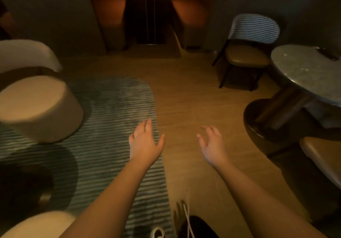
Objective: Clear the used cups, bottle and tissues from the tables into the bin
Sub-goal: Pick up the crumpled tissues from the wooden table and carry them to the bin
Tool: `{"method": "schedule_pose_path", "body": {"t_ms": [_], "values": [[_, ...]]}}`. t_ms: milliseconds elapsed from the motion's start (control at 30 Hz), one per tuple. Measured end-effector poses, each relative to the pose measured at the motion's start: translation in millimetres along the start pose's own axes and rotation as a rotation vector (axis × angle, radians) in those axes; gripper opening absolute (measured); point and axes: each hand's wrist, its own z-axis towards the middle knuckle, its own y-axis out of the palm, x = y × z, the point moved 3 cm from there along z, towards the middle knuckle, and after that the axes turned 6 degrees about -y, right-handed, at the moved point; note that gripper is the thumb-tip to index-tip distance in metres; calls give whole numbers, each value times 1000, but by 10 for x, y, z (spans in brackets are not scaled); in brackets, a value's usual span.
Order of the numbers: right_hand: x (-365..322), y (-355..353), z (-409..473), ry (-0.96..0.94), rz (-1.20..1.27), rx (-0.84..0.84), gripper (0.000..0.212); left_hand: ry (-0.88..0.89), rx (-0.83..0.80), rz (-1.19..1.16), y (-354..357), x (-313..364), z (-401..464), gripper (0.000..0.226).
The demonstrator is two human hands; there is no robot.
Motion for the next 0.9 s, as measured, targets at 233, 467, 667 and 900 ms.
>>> {"method": "schedule_pose_path", "body": {"t_ms": [233, 467, 667, 900], "values": [[476, 289, 2127, 43, 35, 43, 38, 2, 23, 9, 347, 472, 2039, 77], [951, 534, 4648, -16, 6, -56, 39, -91, 25, 34, 642, 1046, 4357, 78], [994, 476, 6474, -71, 2, -70, 39, -138, 47, 47, 554, 1549, 6015, 79], [1108, 789, 8432, -88, -12, -88, 41, -183, 70, 7, 630, 1767, 7865, 80]]}}
